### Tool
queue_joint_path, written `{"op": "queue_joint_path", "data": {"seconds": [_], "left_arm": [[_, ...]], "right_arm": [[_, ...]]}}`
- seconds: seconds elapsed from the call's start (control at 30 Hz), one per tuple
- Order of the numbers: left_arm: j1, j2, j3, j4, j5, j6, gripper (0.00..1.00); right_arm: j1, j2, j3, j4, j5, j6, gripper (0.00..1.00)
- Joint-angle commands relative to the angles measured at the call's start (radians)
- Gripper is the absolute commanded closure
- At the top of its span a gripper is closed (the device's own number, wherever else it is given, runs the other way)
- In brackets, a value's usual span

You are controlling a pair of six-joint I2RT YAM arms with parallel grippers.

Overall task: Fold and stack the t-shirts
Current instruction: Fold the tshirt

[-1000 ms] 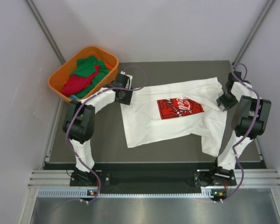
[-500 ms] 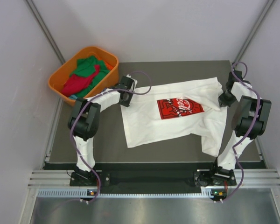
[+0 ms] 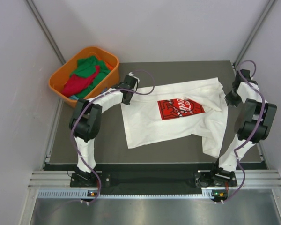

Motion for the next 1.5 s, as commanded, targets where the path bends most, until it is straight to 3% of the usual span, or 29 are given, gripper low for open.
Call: {"op": "queue_joint_path", "data": {"seconds": [0.0,0.07,0.13,0.2,0.23,0.27,0.37,0.7,0.73,1.47], "left_arm": [[-0.009,-0.031,-0.001,0.015,-0.048,-0.001,0.68],[-0.009,-0.034,-0.020,0.022,-0.062,-0.007,0.66],[-0.009,-0.044,-0.027,0.010,-0.071,-0.030,0.53],[-0.009,-0.073,-0.035,0.005,-0.042,-0.059,0.50],[-0.009,-0.088,-0.037,0.007,-0.019,-0.068,0.48],[-0.006,-0.102,-0.041,0.013,0.036,-0.070,0.47],[-0.004,-0.139,-0.040,0.031,0.097,-0.102,0.47],[0.001,-0.094,0.005,-0.027,0.187,-0.083,0.51],[0.001,-0.093,0.002,-0.021,0.184,-0.080,0.51],[0.002,-0.022,-0.008,-0.010,0.114,-0.001,0.51]], "right_arm": [[-0.019,-0.072,0.048,-0.012,0.032,-0.017,1.00],[-0.019,-0.080,0.051,-0.012,0.034,-0.024,1.00],[-0.019,-0.085,0.050,-0.010,0.010,-0.040,1.00],[-0.021,-0.094,0.031,0.006,-0.064,-0.047,1.00],[-0.021,-0.097,0.013,0.017,-0.113,-0.046,0.94],[-0.021,-0.104,-0.002,0.031,-0.138,-0.044,0.77],[-0.021,-0.130,-0.079,0.092,-0.182,-0.025,0.64],[-0.047,-0.158,-0.239,0.253,-0.227,0.072,0.53],[-0.049,-0.155,-0.248,0.287,-0.284,0.071,0.50],[-0.052,-0.092,-0.274,0.279,-0.317,0.247,0.52]]}}
